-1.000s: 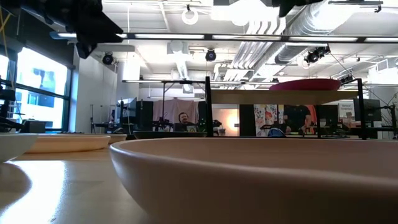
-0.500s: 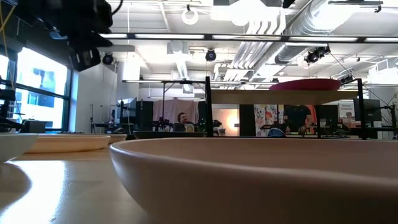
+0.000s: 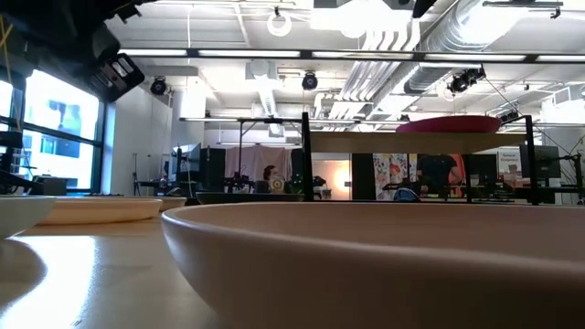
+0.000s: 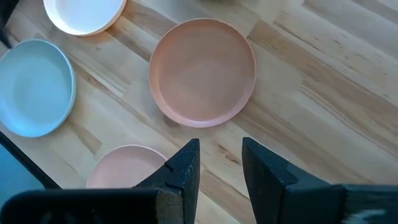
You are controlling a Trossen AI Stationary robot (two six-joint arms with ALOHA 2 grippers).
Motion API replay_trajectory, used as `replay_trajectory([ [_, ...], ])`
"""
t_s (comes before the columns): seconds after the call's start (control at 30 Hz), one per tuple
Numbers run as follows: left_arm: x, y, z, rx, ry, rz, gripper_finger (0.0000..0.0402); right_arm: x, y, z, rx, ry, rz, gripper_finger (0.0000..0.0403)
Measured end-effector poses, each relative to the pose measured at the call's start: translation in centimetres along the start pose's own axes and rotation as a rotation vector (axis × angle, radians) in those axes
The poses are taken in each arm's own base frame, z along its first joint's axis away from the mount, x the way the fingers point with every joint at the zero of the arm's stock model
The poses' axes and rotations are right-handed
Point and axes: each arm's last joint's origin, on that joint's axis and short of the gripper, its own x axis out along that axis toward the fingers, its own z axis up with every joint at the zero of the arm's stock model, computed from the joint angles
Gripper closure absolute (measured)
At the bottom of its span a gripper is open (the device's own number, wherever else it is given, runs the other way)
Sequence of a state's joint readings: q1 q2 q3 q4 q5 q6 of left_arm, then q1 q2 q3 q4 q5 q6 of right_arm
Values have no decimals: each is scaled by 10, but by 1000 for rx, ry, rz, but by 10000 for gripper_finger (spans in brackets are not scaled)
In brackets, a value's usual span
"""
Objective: Place and stack plates onto a shelf
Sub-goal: Stack the gray plate on top of the pink plate on the shelf
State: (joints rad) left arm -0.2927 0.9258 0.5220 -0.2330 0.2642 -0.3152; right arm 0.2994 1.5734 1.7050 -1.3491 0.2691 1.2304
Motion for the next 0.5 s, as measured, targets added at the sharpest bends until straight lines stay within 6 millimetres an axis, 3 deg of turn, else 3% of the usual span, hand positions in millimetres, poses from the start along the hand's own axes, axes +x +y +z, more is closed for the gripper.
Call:
replay_trajectory([
  [0.2,18,0,-8,98,84,59,322,-1,1,-2,-17,-13,-2,307],
  [0.5,45,5,-22,113,233,76,322,-1,1,-2,-45,-15,-4,307],
])
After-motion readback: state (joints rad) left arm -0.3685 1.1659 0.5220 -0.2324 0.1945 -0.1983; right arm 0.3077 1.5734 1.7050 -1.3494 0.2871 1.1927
